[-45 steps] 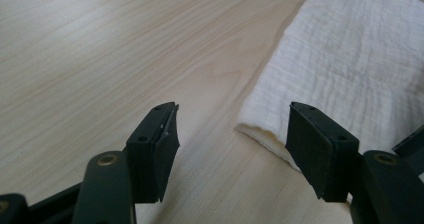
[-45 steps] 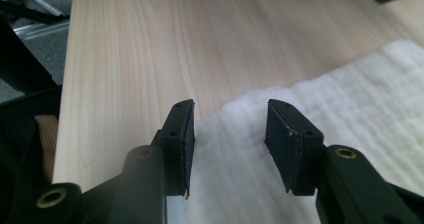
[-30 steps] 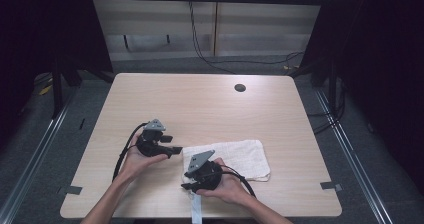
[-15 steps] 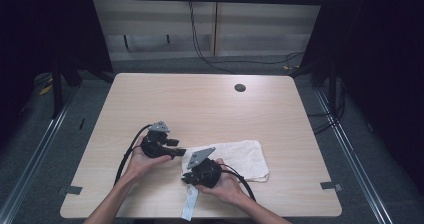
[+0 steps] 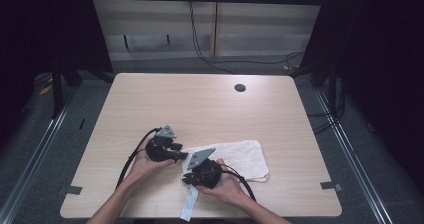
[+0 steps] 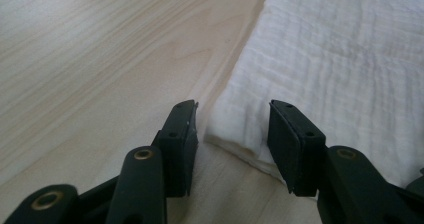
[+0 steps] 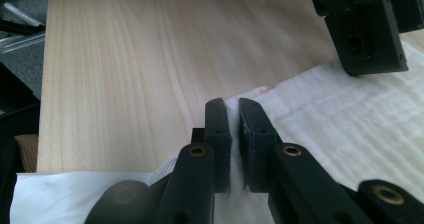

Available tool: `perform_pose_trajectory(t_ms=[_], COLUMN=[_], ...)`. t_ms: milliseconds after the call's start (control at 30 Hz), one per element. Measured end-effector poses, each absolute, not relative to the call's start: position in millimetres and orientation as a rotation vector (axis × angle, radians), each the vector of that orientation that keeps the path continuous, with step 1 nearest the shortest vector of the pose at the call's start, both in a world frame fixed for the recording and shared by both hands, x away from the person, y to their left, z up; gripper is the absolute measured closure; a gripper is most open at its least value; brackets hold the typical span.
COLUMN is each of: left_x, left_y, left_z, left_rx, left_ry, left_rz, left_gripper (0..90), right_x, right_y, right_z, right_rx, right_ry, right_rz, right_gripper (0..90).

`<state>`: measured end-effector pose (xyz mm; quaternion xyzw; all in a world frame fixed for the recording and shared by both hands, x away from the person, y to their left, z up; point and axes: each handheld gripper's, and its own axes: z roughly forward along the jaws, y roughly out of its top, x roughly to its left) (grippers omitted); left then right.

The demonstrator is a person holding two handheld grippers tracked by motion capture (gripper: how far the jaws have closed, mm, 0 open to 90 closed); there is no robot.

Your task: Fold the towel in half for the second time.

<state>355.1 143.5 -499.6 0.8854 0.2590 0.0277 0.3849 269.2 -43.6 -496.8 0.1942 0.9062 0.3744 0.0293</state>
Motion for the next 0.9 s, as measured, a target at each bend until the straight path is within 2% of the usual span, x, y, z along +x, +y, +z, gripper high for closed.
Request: perform_pose_trajectory(t_ms=[100,167,233,900], left_x=[355,355,355,356], left_y=[142,141,139,160], left_z=[-500,-500,-500,-483], left_rx=[2.256,2.26,2.257,2.142], left_ry=[0.633,0.638,0.637,0.661], left_rz=[0.055,0.035,0.032,-0.013], left_gripper=[64.8,75.9,81.4,83.9], right_x=[269,270,270,272], right_y=[-45,-46,-46,-48], right_z=[-497,-497,-496,-478], right_rx=[0.61,0.622,0.629,0.663], right_ry=[2.801,2.804,2.8,2.766], right_rz=[1.162,1.171,1.181,1.313], right_gripper=[84.0,84.0,84.0,84.6])
